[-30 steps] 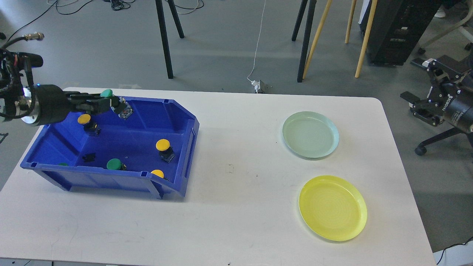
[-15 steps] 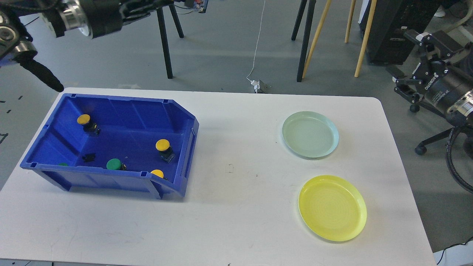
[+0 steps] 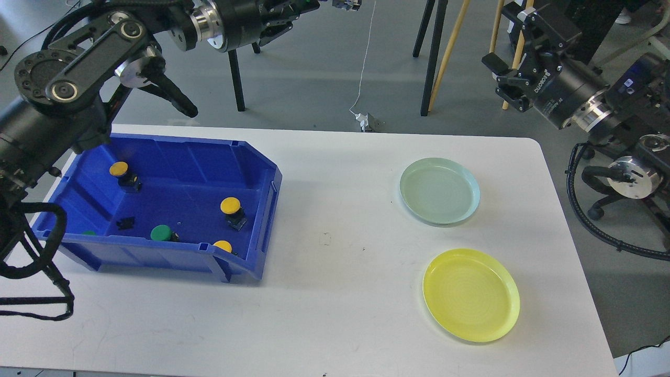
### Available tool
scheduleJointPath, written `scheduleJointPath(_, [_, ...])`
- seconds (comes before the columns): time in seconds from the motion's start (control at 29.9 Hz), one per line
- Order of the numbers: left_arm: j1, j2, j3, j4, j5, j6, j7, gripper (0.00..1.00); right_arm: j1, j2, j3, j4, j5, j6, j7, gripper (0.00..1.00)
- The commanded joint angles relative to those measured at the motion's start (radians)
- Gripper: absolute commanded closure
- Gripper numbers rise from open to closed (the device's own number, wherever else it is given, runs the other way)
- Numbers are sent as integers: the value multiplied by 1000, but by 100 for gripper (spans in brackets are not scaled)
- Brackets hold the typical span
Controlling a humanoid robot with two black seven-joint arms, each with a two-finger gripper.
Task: Pass button and place on color plate
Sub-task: 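Raise both arms and pass the green button from left to right gripper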
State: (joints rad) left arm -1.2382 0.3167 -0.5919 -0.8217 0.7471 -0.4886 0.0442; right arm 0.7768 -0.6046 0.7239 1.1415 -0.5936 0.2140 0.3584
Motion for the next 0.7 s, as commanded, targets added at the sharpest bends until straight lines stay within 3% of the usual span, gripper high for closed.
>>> scheduleJointPath(0.0, [-17,-51,3,35,-81,0,40,62,1,43,3,1,-3,-37,2,2])
scheduleJointPath(0.23, [-49,-131,86,53,-107,0,65,62,25,103,3,0,-3,-70,4,2])
scheduleJointPath(0.67, [-70,-220,87,84,-158,0,102,62,27,124,2,6,-3,-68,4,2])
